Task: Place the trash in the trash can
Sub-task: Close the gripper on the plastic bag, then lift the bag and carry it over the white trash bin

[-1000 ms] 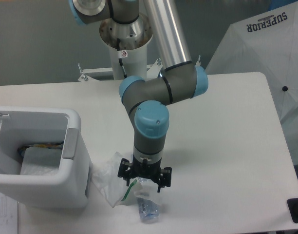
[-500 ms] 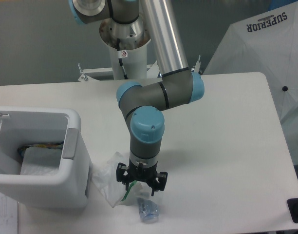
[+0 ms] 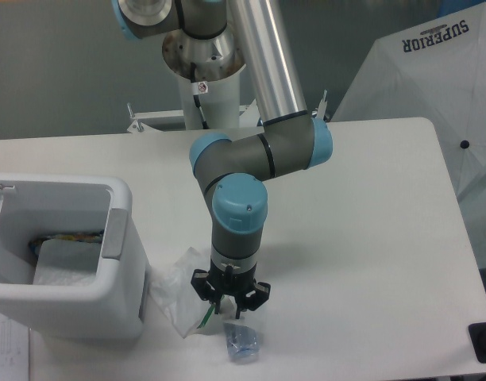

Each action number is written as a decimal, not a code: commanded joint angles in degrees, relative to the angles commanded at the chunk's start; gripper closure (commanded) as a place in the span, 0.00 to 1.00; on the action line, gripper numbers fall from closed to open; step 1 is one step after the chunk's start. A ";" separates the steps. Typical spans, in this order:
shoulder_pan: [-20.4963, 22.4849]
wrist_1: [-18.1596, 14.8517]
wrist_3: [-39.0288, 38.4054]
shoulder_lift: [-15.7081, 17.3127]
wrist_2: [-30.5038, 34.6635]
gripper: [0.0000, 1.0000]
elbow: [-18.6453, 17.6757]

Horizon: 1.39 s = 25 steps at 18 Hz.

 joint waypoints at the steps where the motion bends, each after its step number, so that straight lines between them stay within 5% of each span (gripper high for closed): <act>1: 0.00 0.00 0.09 0.00 0.00 0.91 0.00; 10: 0.88 0.00 -0.35 3.33 -1.49 1.00 0.88; 16: 3.51 0.00 -7.29 6.41 -13.60 1.00 4.74; 25: 7.73 0.00 -18.09 12.82 -23.36 1.00 10.10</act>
